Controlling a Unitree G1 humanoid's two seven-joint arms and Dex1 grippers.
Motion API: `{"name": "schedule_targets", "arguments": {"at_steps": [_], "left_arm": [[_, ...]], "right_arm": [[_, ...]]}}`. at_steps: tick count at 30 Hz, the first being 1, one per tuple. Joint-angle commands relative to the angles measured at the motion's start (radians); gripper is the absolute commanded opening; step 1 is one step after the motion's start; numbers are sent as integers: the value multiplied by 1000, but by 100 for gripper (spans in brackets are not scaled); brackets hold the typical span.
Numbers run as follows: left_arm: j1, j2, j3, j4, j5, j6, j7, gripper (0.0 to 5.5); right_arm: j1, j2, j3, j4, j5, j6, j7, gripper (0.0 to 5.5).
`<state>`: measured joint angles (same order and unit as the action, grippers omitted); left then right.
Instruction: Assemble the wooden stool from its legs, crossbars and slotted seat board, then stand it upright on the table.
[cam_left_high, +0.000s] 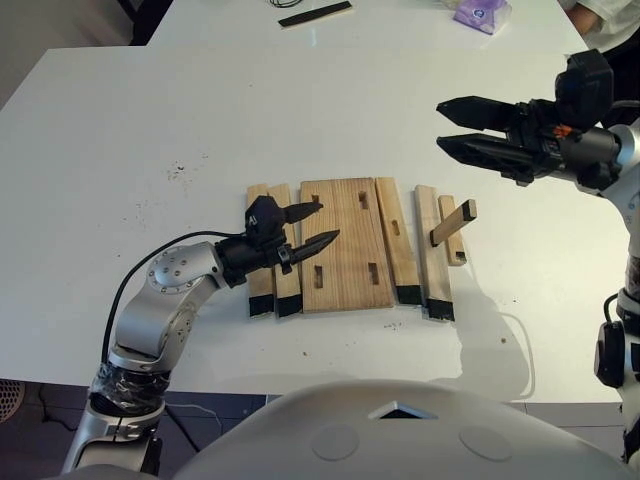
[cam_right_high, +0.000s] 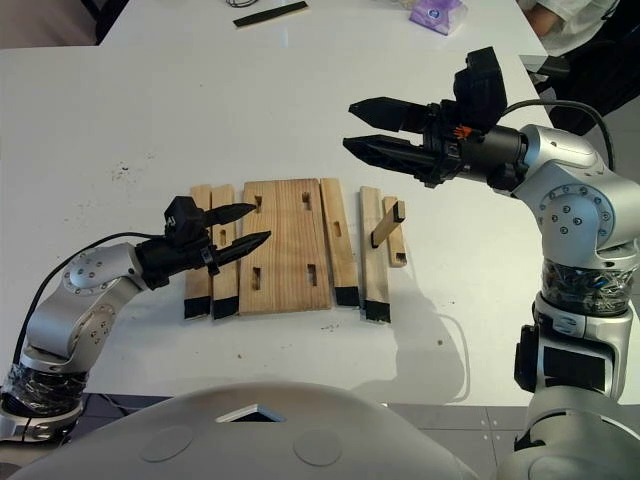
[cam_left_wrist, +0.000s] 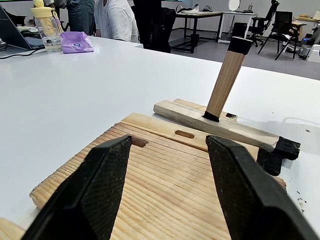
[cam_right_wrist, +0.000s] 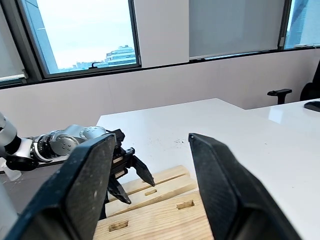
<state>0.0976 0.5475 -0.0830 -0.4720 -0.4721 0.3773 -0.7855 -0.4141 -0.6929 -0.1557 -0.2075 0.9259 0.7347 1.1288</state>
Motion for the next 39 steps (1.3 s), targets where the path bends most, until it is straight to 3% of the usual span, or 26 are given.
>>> {"name": "schedule_targets", "arguments": {"at_steps": [1, 4, 7, 9, 15, 19, 25, 28, 35, 39], "left_arm": [[-9, 18, -4, -1, 12, 5, -9, 276], [-16, 28, -6, 9, 12, 7, -23, 276], [-32, 32, -8, 30, 12, 6, -37, 276], [-38, 33, -8, 40, 13, 3, -42, 276], [-6, 30, 7, 30, 12, -7, -29, 276], [15, 19, 17, 21, 16, -14, -4, 276], [74, -1, 64, 25, 18, -40, 48, 276], [130, -21, 69, 10, 23, -51, 80, 276], [161, -90, 30, 32, 71, -84, 154, 276], [155, -114, 25, 55, 90, -102, 171, 276]], "right_arm": [[92, 23, 65, 80, -66, -38, 52, 269], [168, 93, 176, 182, -171, -103, 54, 269], [176, 145, 208, 253, -225, -156, 34, 269], [143, 161, 168, 230, -185, -144, -4, 269], [17, 98, -73, -48, 189, 58, -136, 269], [119, 13, -97, -207, 290, 149, -136, 269], [572, -186, -42, -363, 32, 66, 51, 269], [730, -225, -16, -378, -143, -54, 75, 269], [691, -191, 188, -209, -472, -285, 18, 269], [628, -161, 233, -101, -552, -366, 1, 269]]}}
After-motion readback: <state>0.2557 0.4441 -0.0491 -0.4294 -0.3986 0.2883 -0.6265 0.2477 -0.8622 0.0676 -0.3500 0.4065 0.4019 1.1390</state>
